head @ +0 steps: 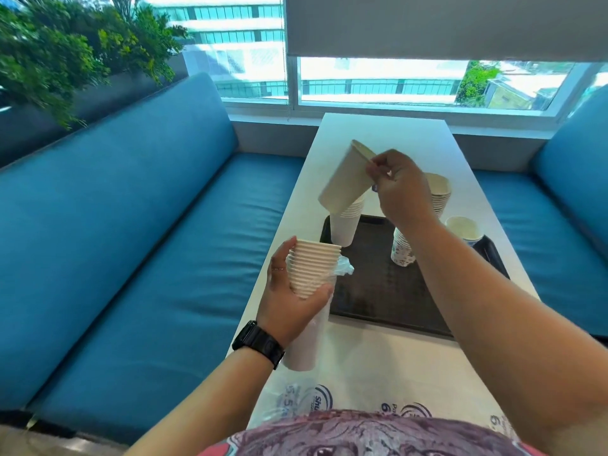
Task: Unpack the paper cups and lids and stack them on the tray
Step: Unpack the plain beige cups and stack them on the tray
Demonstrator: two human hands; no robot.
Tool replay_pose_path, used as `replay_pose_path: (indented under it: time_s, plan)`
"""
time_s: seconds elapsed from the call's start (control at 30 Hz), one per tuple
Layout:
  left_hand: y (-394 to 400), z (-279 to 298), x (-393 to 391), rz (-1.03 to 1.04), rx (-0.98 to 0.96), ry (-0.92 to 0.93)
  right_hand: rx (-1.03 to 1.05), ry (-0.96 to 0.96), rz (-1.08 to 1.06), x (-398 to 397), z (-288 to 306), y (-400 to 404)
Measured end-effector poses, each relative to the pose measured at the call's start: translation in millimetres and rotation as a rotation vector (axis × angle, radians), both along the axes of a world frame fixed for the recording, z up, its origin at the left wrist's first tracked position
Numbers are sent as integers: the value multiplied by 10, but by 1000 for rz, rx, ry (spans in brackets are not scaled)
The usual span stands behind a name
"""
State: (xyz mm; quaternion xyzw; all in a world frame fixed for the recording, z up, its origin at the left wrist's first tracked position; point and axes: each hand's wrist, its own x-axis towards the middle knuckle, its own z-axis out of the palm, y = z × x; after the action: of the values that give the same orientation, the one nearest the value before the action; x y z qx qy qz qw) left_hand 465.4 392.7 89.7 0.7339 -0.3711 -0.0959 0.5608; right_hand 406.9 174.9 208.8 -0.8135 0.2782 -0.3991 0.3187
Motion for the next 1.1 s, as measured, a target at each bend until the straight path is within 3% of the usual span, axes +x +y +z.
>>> replay_pose_path:
  time_s: [0.2,0.53,0.77,1.1]
  plan:
    - [-8,-39,41,7,1,31,-313,225,-57,249,105,-199]
    - [-37,-105,136,41,-42,32,-383,468,22,479,-474,-332]
    - [-50,-126,128,47,-15,39,-339,495,67,478,-750,-365]
    - [-46,-98,125,37,-39,97,-175,282,117,217,-596,40]
